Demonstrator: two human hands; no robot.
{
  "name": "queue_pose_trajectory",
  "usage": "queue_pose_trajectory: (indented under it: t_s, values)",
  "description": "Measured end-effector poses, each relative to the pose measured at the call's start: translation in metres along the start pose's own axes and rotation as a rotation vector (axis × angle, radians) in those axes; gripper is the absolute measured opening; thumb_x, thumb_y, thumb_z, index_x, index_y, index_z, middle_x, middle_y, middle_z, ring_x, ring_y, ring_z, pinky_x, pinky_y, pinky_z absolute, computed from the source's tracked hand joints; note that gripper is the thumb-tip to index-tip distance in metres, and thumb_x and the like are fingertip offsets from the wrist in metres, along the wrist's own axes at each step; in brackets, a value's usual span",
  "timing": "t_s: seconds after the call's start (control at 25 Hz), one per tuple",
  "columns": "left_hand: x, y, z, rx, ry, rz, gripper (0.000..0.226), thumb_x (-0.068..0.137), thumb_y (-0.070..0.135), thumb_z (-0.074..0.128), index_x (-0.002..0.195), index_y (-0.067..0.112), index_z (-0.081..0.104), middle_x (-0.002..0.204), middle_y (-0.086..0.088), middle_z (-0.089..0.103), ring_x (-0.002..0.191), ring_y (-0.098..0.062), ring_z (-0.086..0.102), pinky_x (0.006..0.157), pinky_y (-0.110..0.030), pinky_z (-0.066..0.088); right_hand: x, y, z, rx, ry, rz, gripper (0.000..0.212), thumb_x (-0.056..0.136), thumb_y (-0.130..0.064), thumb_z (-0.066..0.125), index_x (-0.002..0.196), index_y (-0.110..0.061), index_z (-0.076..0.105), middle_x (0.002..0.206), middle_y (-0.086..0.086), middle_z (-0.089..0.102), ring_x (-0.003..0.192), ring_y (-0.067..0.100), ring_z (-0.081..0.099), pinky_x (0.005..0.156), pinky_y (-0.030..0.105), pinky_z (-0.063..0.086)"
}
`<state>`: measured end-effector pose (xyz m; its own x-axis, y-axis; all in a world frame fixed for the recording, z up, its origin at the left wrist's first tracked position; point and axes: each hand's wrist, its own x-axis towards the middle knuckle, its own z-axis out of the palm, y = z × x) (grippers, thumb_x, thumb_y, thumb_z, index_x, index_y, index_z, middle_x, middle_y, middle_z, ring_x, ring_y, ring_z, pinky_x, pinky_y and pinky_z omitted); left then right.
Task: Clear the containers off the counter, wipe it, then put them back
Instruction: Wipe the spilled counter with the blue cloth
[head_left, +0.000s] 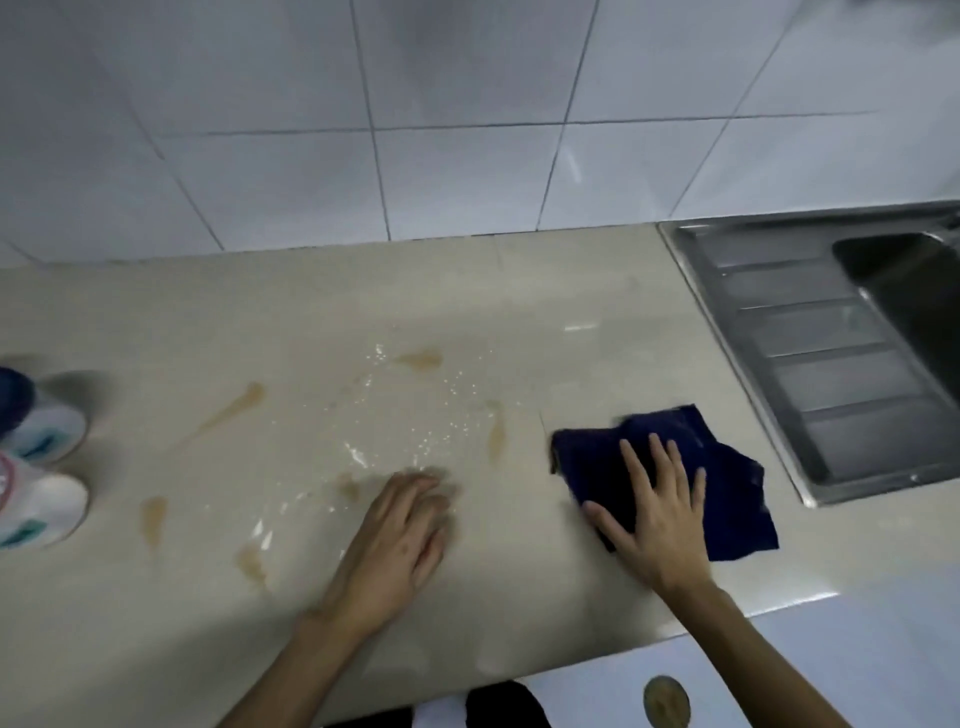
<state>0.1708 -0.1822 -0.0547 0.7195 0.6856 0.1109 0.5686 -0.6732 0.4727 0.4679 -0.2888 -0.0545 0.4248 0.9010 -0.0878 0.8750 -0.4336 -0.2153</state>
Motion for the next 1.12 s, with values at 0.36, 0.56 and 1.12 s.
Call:
queue_pose_trajectory:
  t_s: [0.36,0.56,1.12]
  values:
    - [-0.003,0.041,0.032,-0.033,0.124,-0.171,0.025,0.09,0.022,0.052,0.113,0.015,0.059,0.13,-0.001,0.051,0.127,-0.018,0.043,0.111,-0.038,0.031,0.0,0.031,0.028,-0.137,-0.07,0.09,0.079,0.08,-0.075,0.016,0.149,-0.038,0.011,0.16,0.012,0.011,0.146,0.036,0.006,0.111,0.064,0.01]
    - [-0.051,0.017,0.016,-0.025,0.151,-0.307,0.032,0.093,0.027,0.048,0.121,0.014,0.059,0.133,-0.004,0.05,0.129,-0.019,0.042,0.111,-0.043,0.033,-0.018,-0.006,0.039,-0.072,0.024,0.126,0.062,0.086,-0.05,0.025,0.147,-0.034,0.022,0.154,0.016,0.028,0.14,0.038,0.022,0.108,0.062,0.022]
    - [-0.185,-0.117,-0.059,0.187,0.208,-0.644,0.058,0.093,0.042,0.036,0.142,0.012,0.038,0.155,-0.009,0.03,0.145,-0.022,0.022,0.12,-0.044,0.011,-0.079,-0.221,0.075,-0.107,-0.243,-0.164,0.105,0.065,-0.093,0.023,0.15,-0.036,-0.001,0.16,0.006,-0.01,0.145,0.036,-0.014,0.11,0.067,-0.003]
